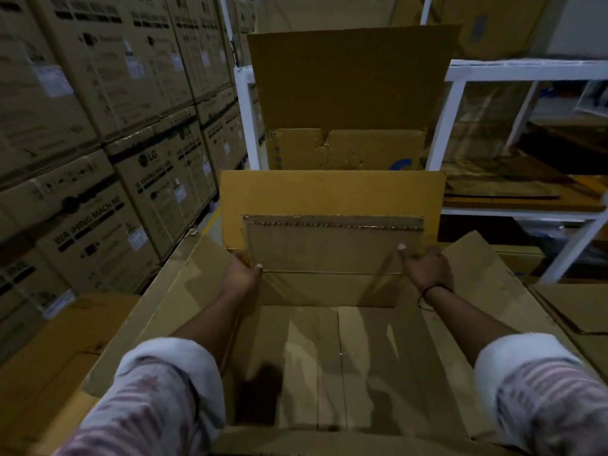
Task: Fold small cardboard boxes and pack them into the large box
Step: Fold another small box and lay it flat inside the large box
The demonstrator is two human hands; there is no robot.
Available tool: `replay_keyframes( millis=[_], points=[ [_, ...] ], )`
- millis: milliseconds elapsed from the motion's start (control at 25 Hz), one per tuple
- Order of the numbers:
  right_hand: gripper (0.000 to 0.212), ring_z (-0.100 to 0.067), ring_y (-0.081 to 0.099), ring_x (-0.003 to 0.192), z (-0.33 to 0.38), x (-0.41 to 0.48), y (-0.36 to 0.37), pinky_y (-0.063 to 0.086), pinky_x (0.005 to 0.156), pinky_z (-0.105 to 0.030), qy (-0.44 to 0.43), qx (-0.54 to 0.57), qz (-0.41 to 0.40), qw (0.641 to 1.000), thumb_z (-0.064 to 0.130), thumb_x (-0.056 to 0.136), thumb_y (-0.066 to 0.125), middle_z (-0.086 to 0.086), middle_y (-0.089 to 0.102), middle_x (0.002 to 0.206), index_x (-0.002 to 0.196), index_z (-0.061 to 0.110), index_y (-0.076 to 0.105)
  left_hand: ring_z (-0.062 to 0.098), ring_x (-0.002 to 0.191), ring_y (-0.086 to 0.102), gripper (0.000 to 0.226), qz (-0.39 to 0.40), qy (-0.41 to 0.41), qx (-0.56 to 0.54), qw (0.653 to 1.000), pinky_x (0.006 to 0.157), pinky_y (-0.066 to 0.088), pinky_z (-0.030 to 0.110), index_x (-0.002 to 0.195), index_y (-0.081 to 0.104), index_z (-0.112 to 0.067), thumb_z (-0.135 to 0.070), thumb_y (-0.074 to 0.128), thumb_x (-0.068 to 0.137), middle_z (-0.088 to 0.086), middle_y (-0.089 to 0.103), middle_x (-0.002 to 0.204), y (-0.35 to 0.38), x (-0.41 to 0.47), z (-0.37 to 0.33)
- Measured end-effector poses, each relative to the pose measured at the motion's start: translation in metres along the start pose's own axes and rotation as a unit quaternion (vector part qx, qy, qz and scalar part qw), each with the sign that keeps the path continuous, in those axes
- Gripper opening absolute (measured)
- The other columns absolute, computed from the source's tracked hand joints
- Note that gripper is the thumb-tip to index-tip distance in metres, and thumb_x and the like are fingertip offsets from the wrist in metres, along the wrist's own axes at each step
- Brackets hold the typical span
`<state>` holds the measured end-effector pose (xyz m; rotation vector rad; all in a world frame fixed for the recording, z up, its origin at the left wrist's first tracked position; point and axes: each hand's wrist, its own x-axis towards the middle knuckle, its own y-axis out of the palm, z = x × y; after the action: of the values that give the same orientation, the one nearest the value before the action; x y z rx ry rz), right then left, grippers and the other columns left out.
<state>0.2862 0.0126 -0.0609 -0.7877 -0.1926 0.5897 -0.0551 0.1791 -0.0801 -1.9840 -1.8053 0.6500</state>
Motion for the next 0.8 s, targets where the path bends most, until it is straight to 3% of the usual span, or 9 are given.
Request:
replay_keyframes(
  millis=[40,120,200,280,400,600,720,800],
  points=[
    [0.070,-0.041,0.061,0.110,-0.007,0.008,0.001,0.048,0.084,-0.045,0.003,0.017,0.015,1.000,0.070,0.094,0.048,-0.022,0.063,0.119,0.119,0.006,0.057,0.038,0.123,0.057,0.052,0.028,-0.016,0.019,0.999,0.089,0.044,0.039,0.140,0.044,-0.007,-0.026,0.067,0.098,0.018,0.058,0.135,-0.002,0.008,-0.004],
    [0.062,-0.037,0.062,0.087,-0.014,0.012,0.009,0.039,0.067,-0.038,0.000,0.064,0.027,0.998,0.070,0.097,0.042,-0.013,0.062,0.089,0.094,0.010,0.056,0.037,0.125,0.056,0.056,0.064,-0.011,0.036,0.997,0.087,0.045,0.038,0.148,0.040,-0.007,-0.025,0.065,0.100,0.017,0.056,0.141,-0.001,0.016,-0.011],
    [0.062,-0.035,0.056,0.075,-0.018,0.013,0.021,0.030,0.057,-0.034,-0.006,0.126,-0.005,0.992,0.065,0.100,0.042,-0.010,0.053,0.071,0.076,0.009,0.052,0.038,0.129,0.054,0.059,0.084,-0.009,0.046,0.995,0.093,0.047,0.041,0.151,0.037,-0.005,-0.026,0.061,0.102,0.018,0.055,0.144,0.004,0.026,-0.011],
    [0.060,-0.032,0.052,0.071,-0.021,0.015,0.029,0.025,0.055,-0.034,-0.006,0.153,-0.026,0.988,0.064,0.100,0.042,-0.007,0.049,0.066,0.071,0.012,0.048,0.040,0.127,0.056,0.050,0.079,-0.010,0.055,0.995,0.101,0.047,0.044,0.144,0.048,-0.004,-0.030,0.060,0.103,0.019,0.059,0.140,0.012,0.038,-0.003],
    [0.062,-0.034,0.056,0.081,-0.019,0.020,0.035,0.033,0.065,-0.035,0.010,0.164,-0.045,0.985,0.067,0.099,0.041,-0.012,0.060,0.084,0.087,0.008,0.058,0.041,0.116,0.062,0.038,0.052,-0.013,0.032,0.998,0.096,0.050,0.043,0.125,0.064,-0.003,-0.033,0.058,0.103,0.018,0.068,0.125,0.020,0.047,0.009],
    [0.070,-0.034,0.062,0.086,-0.015,0.020,0.057,0.045,0.071,-0.038,0.042,0.184,-0.095,0.977,0.079,0.089,0.042,-0.014,0.067,0.094,0.096,0.011,0.057,0.036,0.110,0.059,0.039,-0.020,0.001,-0.032,0.999,0.086,0.044,0.039,0.123,0.054,-0.002,-0.037,0.051,0.106,0.018,0.063,0.119,0.032,0.036,0.011],
    [0.069,-0.039,0.063,0.091,-0.005,0.008,0.071,0.036,0.067,-0.034,0.042,0.224,-0.111,0.967,0.067,0.094,0.053,-0.022,0.067,0.100,0.106,-0.001,0.060,0.035,0.110,0.058,0.039,-0.024,-0.007,-0.034,0.999,0.086,0.041,0.037,0.122,0.054,-0.003,-0.039,0.045,0.108,0.019,0.062,0.120,0.032,0.037,0.009],
    [0.068,-0.039,0.058,0.109,-0.001,0.004,0.077,0.041,0.076,-0.037,0.054,0.224,-0.124,0.965,0.058,0.096,0.057,-0.025,0.058,0.126,0.126,-0.003,0.055,0.037,0.115,0.057,0.042,-0.019,-0.009,-0.023,1.000,0.086,0.039,0.037,0.125,0.054,-0.002,-0.038,0.042,0.109,0.020,0.061,0.123,0.031,0.041,0.010]
  ],
)
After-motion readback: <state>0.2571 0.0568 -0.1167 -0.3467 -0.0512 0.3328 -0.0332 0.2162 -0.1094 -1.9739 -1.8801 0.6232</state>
